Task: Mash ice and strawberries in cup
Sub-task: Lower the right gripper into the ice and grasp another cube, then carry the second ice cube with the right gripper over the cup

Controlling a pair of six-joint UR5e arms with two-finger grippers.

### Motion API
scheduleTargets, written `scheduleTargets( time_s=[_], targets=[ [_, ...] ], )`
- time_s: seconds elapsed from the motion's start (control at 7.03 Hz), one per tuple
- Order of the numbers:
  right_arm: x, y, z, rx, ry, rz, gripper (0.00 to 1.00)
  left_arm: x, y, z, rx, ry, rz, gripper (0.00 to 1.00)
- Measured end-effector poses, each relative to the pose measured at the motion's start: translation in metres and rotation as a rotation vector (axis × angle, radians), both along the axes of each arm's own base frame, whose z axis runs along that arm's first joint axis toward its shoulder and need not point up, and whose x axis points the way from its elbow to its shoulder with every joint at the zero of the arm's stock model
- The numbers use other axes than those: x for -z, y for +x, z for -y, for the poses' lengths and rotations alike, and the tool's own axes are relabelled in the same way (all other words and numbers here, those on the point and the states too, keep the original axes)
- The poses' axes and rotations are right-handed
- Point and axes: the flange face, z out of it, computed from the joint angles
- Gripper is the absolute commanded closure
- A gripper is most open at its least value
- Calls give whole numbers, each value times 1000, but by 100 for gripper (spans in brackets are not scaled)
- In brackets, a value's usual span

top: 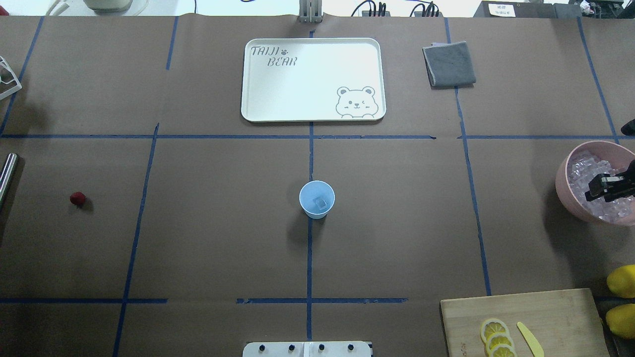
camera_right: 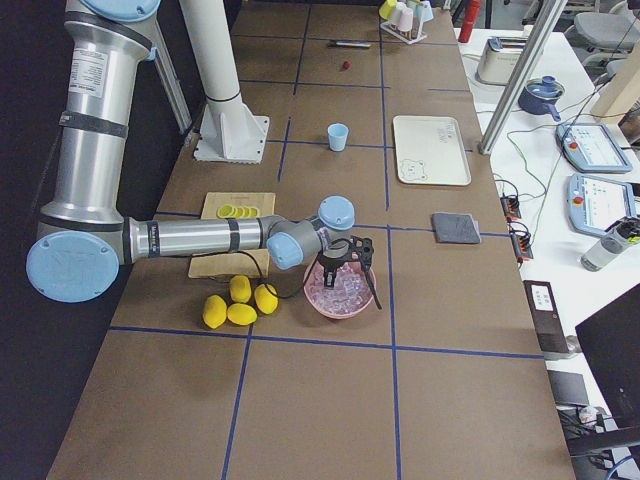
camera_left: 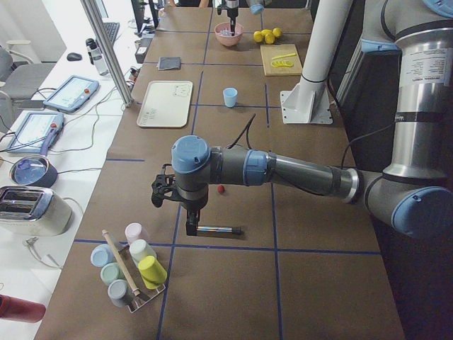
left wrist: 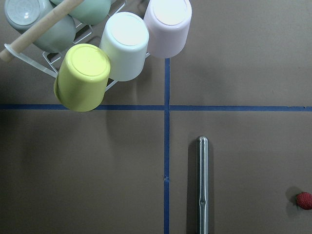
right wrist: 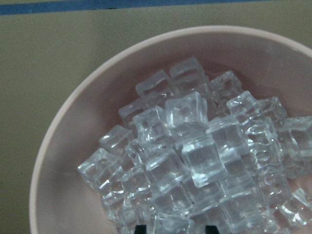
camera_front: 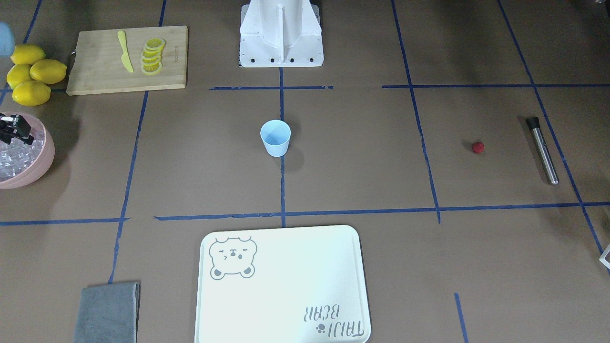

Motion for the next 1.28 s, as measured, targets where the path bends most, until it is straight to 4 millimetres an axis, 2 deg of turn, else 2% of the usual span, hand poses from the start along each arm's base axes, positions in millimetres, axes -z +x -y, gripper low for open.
scheduleTargets(
  time_s=[0.28, 0.43, 0.71, 1.0, 1.14, 1.28],
  targets=[
    [2, 7, -10, 16, 23, -3, 100, 3, 0, -1, 0, 5, 0, 0],
    [16, 13, -17, 13, 45, 7, 100, 5, 0, -2, 0, 8, 0, 0],
    [62, 30, -25, -14, 110, 44, 100, 6, 0, -2, 1, 9, 1, 0],
    [101, 32, -21, -29, 174, 78, 100, 6, 0, -2, 1, 8, 1, 0],
    [126, 23, -7, -28, 201, 96, 100, 5, 0, -3, 1, 7, 1, 0],
    [159, 3, 15, -16, 212, 108, 100, 4, 0, -3, 1, 5, 1, 0]
  ],
)
